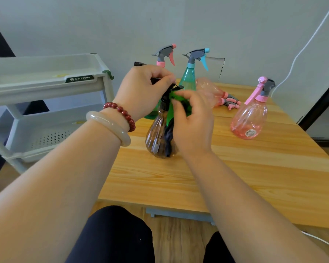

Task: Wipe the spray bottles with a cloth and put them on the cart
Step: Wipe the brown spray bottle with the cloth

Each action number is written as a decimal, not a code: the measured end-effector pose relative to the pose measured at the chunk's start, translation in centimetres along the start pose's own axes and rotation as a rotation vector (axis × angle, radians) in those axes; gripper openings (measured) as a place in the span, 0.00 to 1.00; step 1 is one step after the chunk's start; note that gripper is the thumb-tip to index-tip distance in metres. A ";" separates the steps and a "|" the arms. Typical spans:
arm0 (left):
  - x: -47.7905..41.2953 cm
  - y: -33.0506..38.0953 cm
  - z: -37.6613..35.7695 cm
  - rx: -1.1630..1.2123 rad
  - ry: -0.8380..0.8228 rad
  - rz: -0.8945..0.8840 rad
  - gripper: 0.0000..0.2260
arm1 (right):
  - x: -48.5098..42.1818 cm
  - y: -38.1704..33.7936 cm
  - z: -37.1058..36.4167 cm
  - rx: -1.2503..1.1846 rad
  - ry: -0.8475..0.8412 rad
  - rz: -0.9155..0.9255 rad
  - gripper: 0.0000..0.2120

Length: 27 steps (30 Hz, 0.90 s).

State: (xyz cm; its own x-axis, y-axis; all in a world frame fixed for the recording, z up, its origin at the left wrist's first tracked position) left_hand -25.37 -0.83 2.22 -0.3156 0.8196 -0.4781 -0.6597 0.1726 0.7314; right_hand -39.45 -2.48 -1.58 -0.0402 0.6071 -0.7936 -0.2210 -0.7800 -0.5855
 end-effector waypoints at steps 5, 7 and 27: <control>1.5 -1.7 -0.6 0.229 0.026 0.083 0.11 | -2.2 0.4 2.2 0.022 0.136 -0.077 0.05; 2.2 -2.3 -1.3 0.240 0.021 0.135 0.02 | -1.9 0.3 1.6 0.038 0.101 -0.021 0.05; 1.9 -4.0 -1.7 0.305 -0.007 0.194 0.08 | 2.3 0.9 0.0 0.079 -0.096 0.026 0.06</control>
State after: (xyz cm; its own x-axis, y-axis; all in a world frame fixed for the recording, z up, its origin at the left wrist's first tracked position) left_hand -24.49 -0.93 -2.48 -0.4098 0.8565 -0.3139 -0.3543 0.1677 0.9200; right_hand -39.77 -1.85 -3.92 -0.1395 0.6014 -0.7867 -0.2943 -0.7837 -0.5469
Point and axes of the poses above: each hand's wrist, its own x-axis away from the middle knuckle, its own z-axis out of the back of the hand, y = z × x, the point moved 9 cm from there along -x, towards the middle knuckle, and after that the axes turned 1 degree about -x, right-handed, at the moved point
